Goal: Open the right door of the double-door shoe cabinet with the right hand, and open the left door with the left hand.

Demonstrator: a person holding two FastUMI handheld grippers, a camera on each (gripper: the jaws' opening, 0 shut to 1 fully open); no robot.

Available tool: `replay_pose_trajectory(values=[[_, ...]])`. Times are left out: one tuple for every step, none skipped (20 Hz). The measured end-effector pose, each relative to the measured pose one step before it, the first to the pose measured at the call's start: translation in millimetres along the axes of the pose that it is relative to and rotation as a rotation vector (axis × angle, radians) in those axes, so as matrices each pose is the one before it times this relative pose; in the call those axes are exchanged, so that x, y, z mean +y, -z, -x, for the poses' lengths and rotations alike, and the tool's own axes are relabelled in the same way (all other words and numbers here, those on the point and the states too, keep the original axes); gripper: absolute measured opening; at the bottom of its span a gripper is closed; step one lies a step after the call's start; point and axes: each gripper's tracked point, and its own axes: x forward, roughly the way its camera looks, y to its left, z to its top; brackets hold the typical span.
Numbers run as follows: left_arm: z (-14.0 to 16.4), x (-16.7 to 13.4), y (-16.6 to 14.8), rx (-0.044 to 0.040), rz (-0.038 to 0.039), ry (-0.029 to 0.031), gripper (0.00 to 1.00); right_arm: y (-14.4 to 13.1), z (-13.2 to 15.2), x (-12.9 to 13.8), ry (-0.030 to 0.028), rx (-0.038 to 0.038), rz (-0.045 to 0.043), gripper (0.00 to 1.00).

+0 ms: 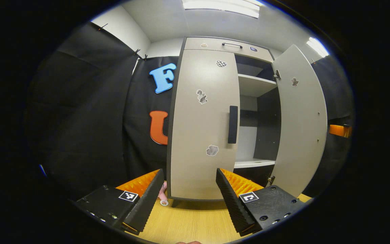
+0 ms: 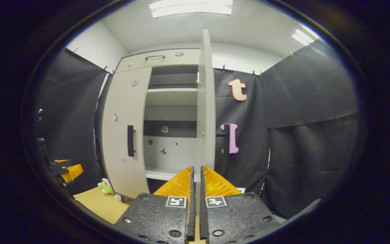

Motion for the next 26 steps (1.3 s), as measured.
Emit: replay_pose_trajectory(values=[[-0.98,-1.9,-1.21,-0.0021,-0.00183,0.00462,0.92,5.72,4.18,17.01,-0.0335,0.0089,0.0126,0.15],[-0.63,-3.82,-1.94,-0.00271,-0.00009,0.00865,0.93,8.29,0.99,14.8,-0.01819,0.01508,-0.00263,0.22],[-1.56,-1.5,-1.46,-0.00217,0.00041,0.00143,0.93,6.83,-0.91,13.83,-0.03109,0.01378,-0.01264,0.22],[-2.18,-3.12,-2.79,-0.0054,0.00289,0.00539,0.93,4.01,-4.36,11.9,-0.03279,0.01082,-0.02048,0.22],[-1.99,-4.9,-4.08,-0.0088,0.00606,0.00889,0.93,3.77,-3.27,6.22,-0.01255,0.00743,-0.02303,0.23],[-2.81,-3.83,-5.54,-0.01266,0.00949,0.00706,0.92,4.48,-1.35,2.14,-0.00689,0.00673,-0.02366,0.34],[-2.54,-3.71,-7.04,-0.01482,0.00999,0.01042,0.93,5.97,-1.9,-2.96,0.01513,0.01421,-0.01557,0.46],[-2.39,-4.05,-7.34,-0.01574,0.00773,0.00634,0.93,8.13,-2.75,-1.72,0.0047,0.01725,-0.01103,0.74],[-2.72,-4.1,-5.81,-0.01511,0.00396,0.01087,0.93,6.15,-1.85,-3.11,0.01069,0.01629,-0.01213,0.81],[-2.96,-4.32,-7.03,-0.01551,0.00026,0.00736,0.94,5.43,-2.52,-2.55,0.01054,0.01018,-0.01402,0.87],[-5.61,-3.63,-6.33,-0.01874,0.002,0.01251,0.94,2.33,-0.5,-1.85,0.0003,0.00413,-0.01434,0.89],[-7.36,-6.74,-7.31,-0.01667,0.00279,0.0217,0.94,4.68,-1.28,-1.28,0.00185,0.00904,-0.00847,0.97],[-9.53,-7.98,-6.26,-0.01503,-0.00016,0.01898,0.95,2.22,2.02,-3.2,0.00079,0.00506,-0.00169,0.99],[-11.9,-6.1,-5.25,-0.00735,0.0006,0.01748,0.95,1.62,-0.19,-3.02,0.0032,0.00205,0.00388,1.0],[-12.21,-6.98,-3.0,0.00415,0.00426,0.01848,0.95,-0.04,2.4,-2.34,0.00159,-0.00409,0.00485,1.0],[-14.41,-7.03,-3.45,0.00073,0.00453,0.01931,0.95,0.53,3.03,1.21,-0.00513,-0.00291,0.0073,1.0],[-14.68,-5.8,-3.05,0.00366,0.00312,0.0165,0.95,-0.03,3.13,-0.16,-0.00318,-0.00187,0.0093,1.0],[-16.7,-4.86,-0.9,0.00624,0.00375,0.01254,0.95,-0.17,2.85,-1.59,0.00176,-0.00773,0.00688,1.0],[-17.08,-2.49,1.27,0.01436,-0.0019,0.00661,0.95,-0.3,3.19,-0.38,0.00279,-0.00285,0.00887,1.0],[-15.8,-1.44,4.26,0.0166,-0.01196,-0.00015,0.95,1.26,4.31,-2.04,0.00335,-0.00031,0.014,0.96],[-14.11,-0.61,4.21,0.01251,-0.01571,-0.00486,0.95,0.56,3.84,-2.73,0.01002,-0.0033,0.0208,0.96],[-14.23,-2.66,3.11,0.00805,-0.01569,-0.00083,0.95,0.59,2.01,-4.3,0.01583,-0.00457,0.02272,0.96],[-13.39,-3.81,4.4,0.01762,-0.01569,0.00238,0.95,0.71,1.76,-5.3,0.01686,-0.00187,0.02256,0.95],[-11.7,-3.51,6.78,0.03331,-0.00792,0.00117,0.95,1.13,0.75,-1.68,0.00944,-0.00499,0.01514,0.95],[-12.0,-4.07,4.65,0.02537,-0.00482,0.01067,0.95,0.46,1.38,-0.23,0.0053,-0.00341,0.00403,0.96],[-9.87,-1.07,3.84,0.01542,-0.00305,-0.0027,0.95,2.24,1.63,-2.5,0.00375,0.00043,-0.00474,0.96]])
